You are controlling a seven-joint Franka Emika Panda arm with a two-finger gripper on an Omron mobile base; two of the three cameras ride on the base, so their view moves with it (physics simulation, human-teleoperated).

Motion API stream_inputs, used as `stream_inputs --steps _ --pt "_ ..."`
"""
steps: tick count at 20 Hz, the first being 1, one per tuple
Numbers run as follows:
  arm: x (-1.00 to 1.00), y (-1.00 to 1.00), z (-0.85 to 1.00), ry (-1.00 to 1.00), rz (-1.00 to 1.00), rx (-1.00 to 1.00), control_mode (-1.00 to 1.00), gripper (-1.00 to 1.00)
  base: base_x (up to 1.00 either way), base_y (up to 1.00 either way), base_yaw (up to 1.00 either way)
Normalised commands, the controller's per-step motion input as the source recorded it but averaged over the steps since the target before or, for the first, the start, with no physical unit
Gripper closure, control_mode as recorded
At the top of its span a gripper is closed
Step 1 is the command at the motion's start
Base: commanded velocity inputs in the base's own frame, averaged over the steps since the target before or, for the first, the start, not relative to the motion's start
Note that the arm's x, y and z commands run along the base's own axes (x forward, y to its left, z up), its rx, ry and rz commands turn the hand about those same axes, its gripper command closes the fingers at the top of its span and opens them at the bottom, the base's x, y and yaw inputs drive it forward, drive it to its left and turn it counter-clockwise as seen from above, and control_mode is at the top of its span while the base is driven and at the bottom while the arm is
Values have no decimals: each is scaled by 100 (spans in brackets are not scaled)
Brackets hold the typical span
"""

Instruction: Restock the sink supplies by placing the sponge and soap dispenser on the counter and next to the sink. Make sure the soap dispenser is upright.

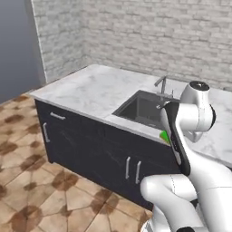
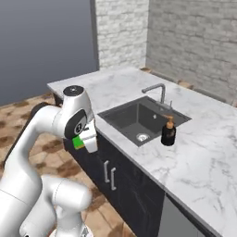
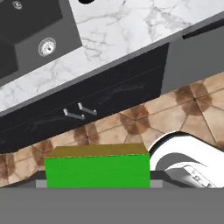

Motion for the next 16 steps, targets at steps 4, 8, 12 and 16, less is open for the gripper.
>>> stream_inputs --steps 4,8,12,16 --pt "0 0 0 0 0 0 100 100 20 2 -52" --pt "0 0 0 0 0 0 100 100 40 0 -53" --pt "0 0 0 0 0 0 100 100 47 9 -53" --pt "0 0 0 0 0 0 100 100 46 45 -44"
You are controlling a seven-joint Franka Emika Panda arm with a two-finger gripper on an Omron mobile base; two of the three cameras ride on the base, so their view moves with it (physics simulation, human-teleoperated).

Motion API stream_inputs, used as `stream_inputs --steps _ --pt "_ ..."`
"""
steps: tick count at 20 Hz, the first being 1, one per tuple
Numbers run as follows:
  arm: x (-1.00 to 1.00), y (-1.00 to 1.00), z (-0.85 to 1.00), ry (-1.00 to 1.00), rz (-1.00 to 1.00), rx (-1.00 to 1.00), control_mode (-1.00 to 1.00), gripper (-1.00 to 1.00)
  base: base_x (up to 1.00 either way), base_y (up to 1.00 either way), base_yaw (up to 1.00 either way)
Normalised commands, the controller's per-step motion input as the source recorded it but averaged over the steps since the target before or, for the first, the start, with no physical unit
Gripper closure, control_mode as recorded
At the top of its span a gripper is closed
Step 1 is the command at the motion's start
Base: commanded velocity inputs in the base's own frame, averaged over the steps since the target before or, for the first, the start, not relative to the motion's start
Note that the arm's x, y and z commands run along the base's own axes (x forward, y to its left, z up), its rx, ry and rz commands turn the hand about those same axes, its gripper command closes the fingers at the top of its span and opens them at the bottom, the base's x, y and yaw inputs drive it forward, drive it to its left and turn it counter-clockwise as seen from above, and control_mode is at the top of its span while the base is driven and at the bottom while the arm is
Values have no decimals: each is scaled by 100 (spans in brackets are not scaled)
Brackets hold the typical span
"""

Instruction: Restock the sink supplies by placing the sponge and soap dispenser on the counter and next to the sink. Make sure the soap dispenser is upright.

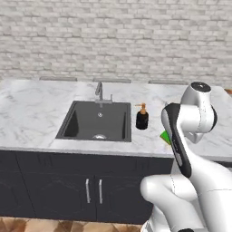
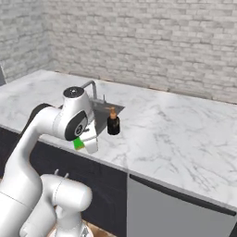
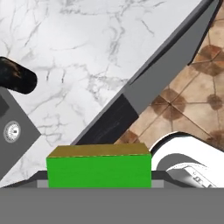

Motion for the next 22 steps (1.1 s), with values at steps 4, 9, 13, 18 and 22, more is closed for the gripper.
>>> stream_inputs --steps 4,9,13,18,22 --pt "0 0 0 0 0 0 100 100 12 56 -31" --pt "0 0 0 0 0 0 100 100 1 75 -22" --pt "0 0 0 0 0 0 100 100 30 37 -16" --pt "32 -2 -34 4 -8 0 -100 100 0 0 0" --pt "33 -31 -53 2 -1 2 -100 100 0 0 0"
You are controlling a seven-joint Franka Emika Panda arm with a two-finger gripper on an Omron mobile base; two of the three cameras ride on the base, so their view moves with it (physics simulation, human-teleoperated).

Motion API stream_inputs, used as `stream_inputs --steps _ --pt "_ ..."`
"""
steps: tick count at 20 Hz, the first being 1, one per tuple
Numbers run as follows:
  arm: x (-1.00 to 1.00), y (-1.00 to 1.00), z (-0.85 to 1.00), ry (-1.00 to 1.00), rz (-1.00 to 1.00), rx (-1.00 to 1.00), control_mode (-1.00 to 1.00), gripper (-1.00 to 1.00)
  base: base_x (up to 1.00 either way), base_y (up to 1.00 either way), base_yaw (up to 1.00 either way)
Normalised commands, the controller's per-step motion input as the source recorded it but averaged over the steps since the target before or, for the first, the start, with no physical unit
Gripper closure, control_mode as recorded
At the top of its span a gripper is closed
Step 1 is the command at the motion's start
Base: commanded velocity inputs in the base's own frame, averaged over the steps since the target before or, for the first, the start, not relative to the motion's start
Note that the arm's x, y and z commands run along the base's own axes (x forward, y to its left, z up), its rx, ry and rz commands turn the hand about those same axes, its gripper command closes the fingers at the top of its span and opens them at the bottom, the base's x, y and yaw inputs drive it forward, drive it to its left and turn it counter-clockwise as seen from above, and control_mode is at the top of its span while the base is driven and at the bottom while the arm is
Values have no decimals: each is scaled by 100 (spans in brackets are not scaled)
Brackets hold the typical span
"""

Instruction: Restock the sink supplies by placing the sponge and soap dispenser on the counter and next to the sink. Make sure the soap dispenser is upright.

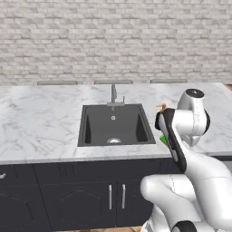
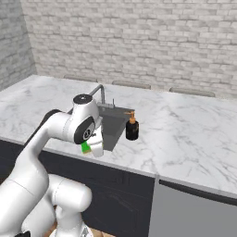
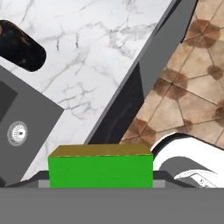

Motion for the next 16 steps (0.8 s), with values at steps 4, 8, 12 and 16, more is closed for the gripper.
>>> stream_inputs --steps 4,8,12,16 --pt "37 -34 -44 3 0 4 -100 100 0 0 0" --pt "40 -27 -33 6 -1 1 -100 100 0 0 0" --pt "42 -6 -21 6 -6 0 -100 100 0 0 0" --pt "32 -3 -23 6 -13 0 -100 100 0 0 0"
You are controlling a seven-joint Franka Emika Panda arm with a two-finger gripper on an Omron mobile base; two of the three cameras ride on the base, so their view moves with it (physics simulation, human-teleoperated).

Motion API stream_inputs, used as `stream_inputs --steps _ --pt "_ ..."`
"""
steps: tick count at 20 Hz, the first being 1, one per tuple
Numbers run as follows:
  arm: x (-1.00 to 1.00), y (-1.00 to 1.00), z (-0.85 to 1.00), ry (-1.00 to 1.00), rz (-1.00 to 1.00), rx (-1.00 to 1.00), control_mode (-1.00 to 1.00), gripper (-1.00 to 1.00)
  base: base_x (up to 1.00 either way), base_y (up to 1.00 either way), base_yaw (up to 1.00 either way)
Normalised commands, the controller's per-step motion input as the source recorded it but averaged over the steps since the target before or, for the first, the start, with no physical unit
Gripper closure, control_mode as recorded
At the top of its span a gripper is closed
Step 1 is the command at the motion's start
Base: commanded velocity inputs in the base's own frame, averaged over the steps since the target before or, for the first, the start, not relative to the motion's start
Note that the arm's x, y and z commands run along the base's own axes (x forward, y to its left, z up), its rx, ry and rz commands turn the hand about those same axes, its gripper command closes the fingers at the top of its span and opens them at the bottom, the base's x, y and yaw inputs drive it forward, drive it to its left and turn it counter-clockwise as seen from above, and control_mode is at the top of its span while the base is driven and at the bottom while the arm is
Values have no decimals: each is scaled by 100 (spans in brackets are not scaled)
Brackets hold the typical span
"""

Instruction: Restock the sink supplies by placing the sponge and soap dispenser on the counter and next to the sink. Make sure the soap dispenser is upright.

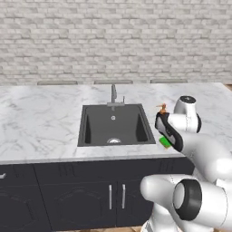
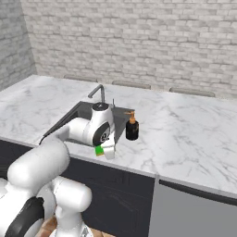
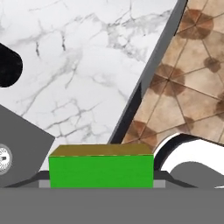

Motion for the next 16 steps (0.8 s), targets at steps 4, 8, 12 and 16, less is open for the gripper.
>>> stream_inputs --steps 4,8,12,16 --pt "28 -2 -22 6 -14 0 -100 100 0 0 0" --pt "26 -10 -30 5 -13 0 -100 100 0 0 0" --pt "25 -12 -28 5 -13 0 -100 100 0 0 0" --pt "14 -7 -28 2 -10 0 -100 100 0 0 0"
